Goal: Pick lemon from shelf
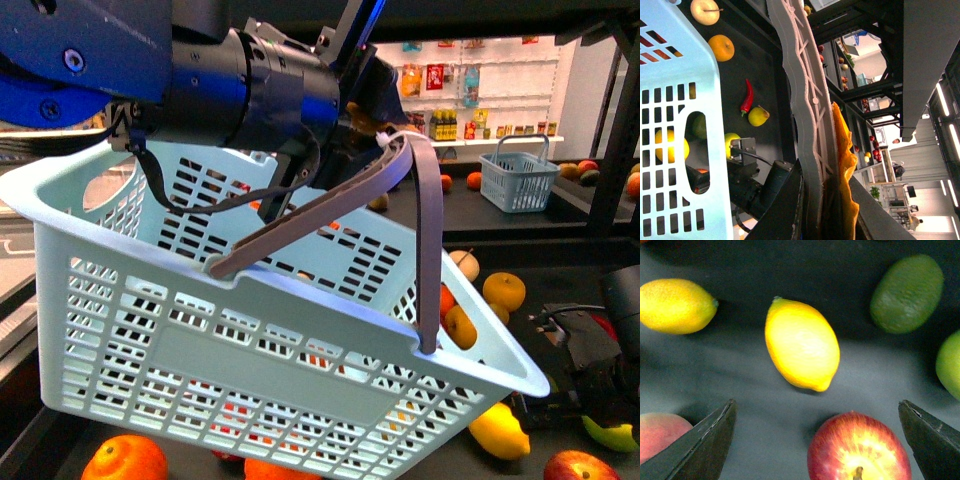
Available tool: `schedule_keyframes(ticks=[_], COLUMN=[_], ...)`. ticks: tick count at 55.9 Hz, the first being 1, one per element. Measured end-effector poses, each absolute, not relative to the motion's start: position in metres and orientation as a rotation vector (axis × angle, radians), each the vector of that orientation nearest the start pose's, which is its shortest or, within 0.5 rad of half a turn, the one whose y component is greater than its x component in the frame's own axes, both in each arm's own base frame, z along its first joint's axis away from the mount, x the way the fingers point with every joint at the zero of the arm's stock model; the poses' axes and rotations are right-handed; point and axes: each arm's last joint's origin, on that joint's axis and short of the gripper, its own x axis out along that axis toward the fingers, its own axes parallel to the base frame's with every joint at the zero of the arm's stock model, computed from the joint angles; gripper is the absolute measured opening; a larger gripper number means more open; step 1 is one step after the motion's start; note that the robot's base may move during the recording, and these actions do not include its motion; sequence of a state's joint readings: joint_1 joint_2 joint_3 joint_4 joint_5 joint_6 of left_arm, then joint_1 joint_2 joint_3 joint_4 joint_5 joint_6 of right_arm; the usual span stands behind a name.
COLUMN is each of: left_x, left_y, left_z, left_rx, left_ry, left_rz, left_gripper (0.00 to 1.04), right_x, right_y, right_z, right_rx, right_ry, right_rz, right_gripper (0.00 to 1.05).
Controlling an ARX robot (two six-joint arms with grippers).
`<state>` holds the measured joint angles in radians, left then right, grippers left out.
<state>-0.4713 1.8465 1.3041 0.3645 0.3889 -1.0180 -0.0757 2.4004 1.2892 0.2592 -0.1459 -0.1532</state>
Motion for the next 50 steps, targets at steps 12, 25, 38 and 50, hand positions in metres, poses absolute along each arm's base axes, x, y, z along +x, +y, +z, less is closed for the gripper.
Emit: schedule_keyframes(ticks=[12, 25, 38, 50], left_x=[0.374, 0.374, 0.374, 0.374], left_y=[-0.203, -0.203, -0.203, -0.203], left_z=[0.266, 0.266, 0.266, 0.266], left_rx=[-0.943, -0.942, -0.943, -0.943], left_ry=[0.602, 0.602, 0.603, 0.602], left_rz=[-0.687, -0.687, -0.687, -0.687], left_gripper=[0.14, 0.14, 0.14, 0.14], right_x=[0.453, 0.461, 0.480, 0.495], right_y=[-0.025, -0.034, -0.040, -0.040], right_z=[0.001, -0.020, -0.033, -0.045], right_rx=[-0.250, -0.331, -0.346, -0.345], right_ry=[0.801, 0.814, 0.785, 0.788], right_rz=[0.330, 0.434, 0.446, 0.464], right_gripper=[0.97, 0.97, 0.97, 0.97])
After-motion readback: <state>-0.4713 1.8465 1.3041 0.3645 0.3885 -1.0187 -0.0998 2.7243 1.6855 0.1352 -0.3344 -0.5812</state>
